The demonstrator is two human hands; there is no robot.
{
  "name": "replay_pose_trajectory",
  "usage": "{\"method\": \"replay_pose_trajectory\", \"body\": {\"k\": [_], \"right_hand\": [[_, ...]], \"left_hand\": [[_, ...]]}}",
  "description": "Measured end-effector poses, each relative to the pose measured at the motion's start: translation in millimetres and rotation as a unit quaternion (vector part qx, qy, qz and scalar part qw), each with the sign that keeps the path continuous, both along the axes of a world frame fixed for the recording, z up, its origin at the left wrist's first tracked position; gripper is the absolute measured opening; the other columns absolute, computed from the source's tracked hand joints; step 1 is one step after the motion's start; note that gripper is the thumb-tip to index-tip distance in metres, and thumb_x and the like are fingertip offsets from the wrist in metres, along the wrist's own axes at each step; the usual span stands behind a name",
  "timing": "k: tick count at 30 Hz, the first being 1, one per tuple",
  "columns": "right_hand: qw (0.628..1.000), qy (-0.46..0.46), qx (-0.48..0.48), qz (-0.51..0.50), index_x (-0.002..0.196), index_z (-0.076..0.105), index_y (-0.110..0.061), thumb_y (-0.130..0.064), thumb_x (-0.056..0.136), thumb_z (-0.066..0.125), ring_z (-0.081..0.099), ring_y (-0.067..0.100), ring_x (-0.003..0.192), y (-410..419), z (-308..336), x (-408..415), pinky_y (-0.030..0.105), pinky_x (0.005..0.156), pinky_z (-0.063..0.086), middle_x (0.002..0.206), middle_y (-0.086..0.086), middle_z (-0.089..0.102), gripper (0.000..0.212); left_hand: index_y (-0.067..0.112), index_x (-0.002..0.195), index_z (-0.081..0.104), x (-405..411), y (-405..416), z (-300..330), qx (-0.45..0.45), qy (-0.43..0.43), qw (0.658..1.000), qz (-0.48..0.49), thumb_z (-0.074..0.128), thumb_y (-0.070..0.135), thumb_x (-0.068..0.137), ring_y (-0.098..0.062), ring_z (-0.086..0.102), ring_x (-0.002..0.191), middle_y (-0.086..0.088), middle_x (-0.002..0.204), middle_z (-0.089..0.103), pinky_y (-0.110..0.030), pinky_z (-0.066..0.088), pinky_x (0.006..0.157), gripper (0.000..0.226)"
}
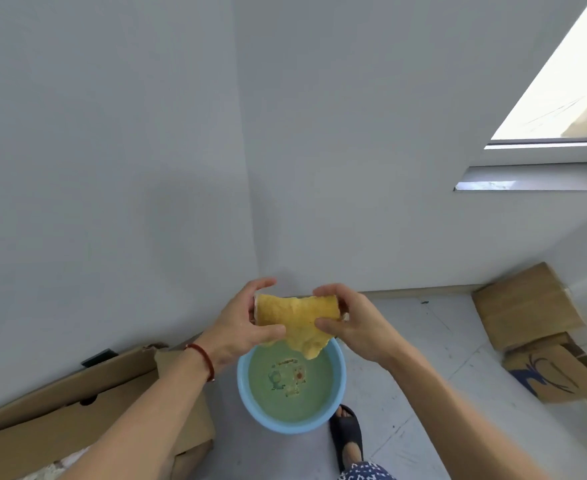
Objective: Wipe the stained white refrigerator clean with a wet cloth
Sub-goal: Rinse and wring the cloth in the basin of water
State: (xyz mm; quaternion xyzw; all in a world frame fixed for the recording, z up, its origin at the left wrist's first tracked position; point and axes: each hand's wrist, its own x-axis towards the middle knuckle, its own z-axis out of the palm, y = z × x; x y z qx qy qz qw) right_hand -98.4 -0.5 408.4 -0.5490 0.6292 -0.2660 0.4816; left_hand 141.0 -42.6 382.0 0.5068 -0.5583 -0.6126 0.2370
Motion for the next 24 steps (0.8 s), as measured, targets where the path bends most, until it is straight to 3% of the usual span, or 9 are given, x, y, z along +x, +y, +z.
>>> {"method": "replay_pose_trajectory", "body": {"k": [3, 6, 8, 10, 12, 15, 20, 22, 24], "right_hand": [[0.977, 0.198, -0.062, 0.041, 0.127, 0.066, -0.027, -0.017, 0.095, 0.071, 0.057, 0.013, 0.100, -1, 2, -3, 0.020, 0.080, 0.042, 0.109, -0.006, 0.060, 0.034], [0.971, 0.228, -0.055, 0.035, 0.108, 0.074, -0.032, -0.021, 0.095, 0.067, 0.053, 0.012, 0.100, 0, 12, -16, 0.021, 0.079, 0.039, 0.101, -0.005, 0.052, 0.018], [0.994, 0.099, -0.033, -0.018, 0.100, 0.075, -0.034, -0.030, 0.092, 0.074, 0.056, 0.006, 0.106, 2, 23, -40, 0.024, 0.088, 0.043, 0.110, -0.006, 0.058, 0.009], [0.992, -0.114, -0.009, -0.047, 0.110, 0.067, -0.022, -0.033, 0.095, 0.074, 0.063, 0.011, 0.107, 5, 24, -57, 0.033, 0.094, 0.047, 0.112, -0.006, 0.067, 0.020], [0.975, -0.211, 0.014, -0.064, 0.124, 0.057, -0.014, -0.027, 0.096, 0.074, 0.068, 0.016, 0.108, 5, 1, -63, 0.035, 0.094, 0.055, 0.113, -0.001, 0.072, 0.035], [0.959, -0.222, 0.078, -0.155, 0.131, 0.059, -0.012, -0.018, 0.094, 0.076, 0.071, 0.027, 0.112, 2, -69, -70, 0.043, 0.095, 0.060, 0.124, 0.012, 0.071, 0.041], [0.923, -0.186, 0.220, -0.255, 0.126, 0.060, -0.019, -0.027, 0.098, 0.071, 0.071, 0.020, 0.106, 10, -201, -105, 0.043, 0.093, 0.061, 0.124, 0.007, 0.070, 0.032], [0.914, -0.193, 0.278, -0.223, 0.131, 0.055, -0.032, -0.027, 0.096, 0.072, 0.070, 0.021, 0.107, 18, -246, -120, 0.043, 0.094, 0.060, 0.121, 0.001, 0.069, 0.040], [0.919, -0.168, 0.299, -0.193, 0.133, 0.050, -0.038, -0.019, 0.096, 0.070, 0.071, 0.022, 0.104, 27, -288, -138, 0.040, 0.088, 0.062, 0.119, 0.002, 0.069, 0.047]], "left_hand": [[0.030, 0.110, 0.072, -11, 0, 4, -0.185, -0.177, 0.967, -0.013, 0.082, 0.010, 0.075, -0.008, 0.067, 0.093, 0.011, 0.099, 0.071, -0.022, 0.053, 0.085, 0.041], [0.031, 0.079, 0.070, -22, 0, 7, -0.243, -0.193, 0.951, 0.012, 0.082, 0.018, 0.077, -0.006, 0.059, 0.085, 0.010, 0.092, 0.059, -0.016, 0.047, 0.078, 0.018], [0.022, 0.088, 0.075, -31, -9, 9, -0.159, -0.060, 0.985, 0.024, 0.083, 0.019, 0.081, -0.013, 0.067, 0.096, 0.001, 0.104, 0.067, -0.021, 0.052, 0.085, 0.012], [0.010, 0.101, 0.077, -45, -17, 9, -0.042, 0.088, 0.995, 0.033, 0.077, 0.023, 0.088, -0.029, 0.071, 0.103, -0.014, 0.106, 0.075, -0.039, 0.057, 0.090, 0.018], [0.010, 0.106, 0.076, -70, -22, -6, 0.029, 0.120, 0.991, 0.059, 0.074, 0.038, 0.089, -0.035, 0.068, 0.104, -0.024, 0.111, 0.072, -0.056, 0.051, 0.095, 0.033], [0.019, 0.112, 0.069, -114, -20, -54, 0.109, 0.095, 0.982, 0.120, 0.061, 0.045, 0.098, -0.027, 0.072, 0.107, -0.009, 0.111, 0.076, -0.050, 0.055, 0.095, 0.031], [0.031, 0.127, 0.054, -171, -5, -177, 0.176, -0.105, 0.976, 0.076, 0.033, 0.065, 0.099, -0.015, 0.061, 0.119, 0.012, 0.124, 0.063, -0.045, 0.050, 0.105, 0.049], [0.028, 0.133, 0.051, -188, 2, -228, 0.272, -0.071, 0.953, 0.115, 0.041, 0.064, 0.097, -0.018, 0.063, 0.119, 0.008, 0.129, 0.064, -0.048, 0.054, 0.101, 0.051], [0.032, 0.132, 0.048, -196, 14, -270, 0.359, -0.023, 0.927, 0.108, 0.065, 0.044, 0.095, -0.021, 0.068, 0.113, 0.001, 0.126, 0.068, -0.047, 0.060, 0.089, 0.042]]}}
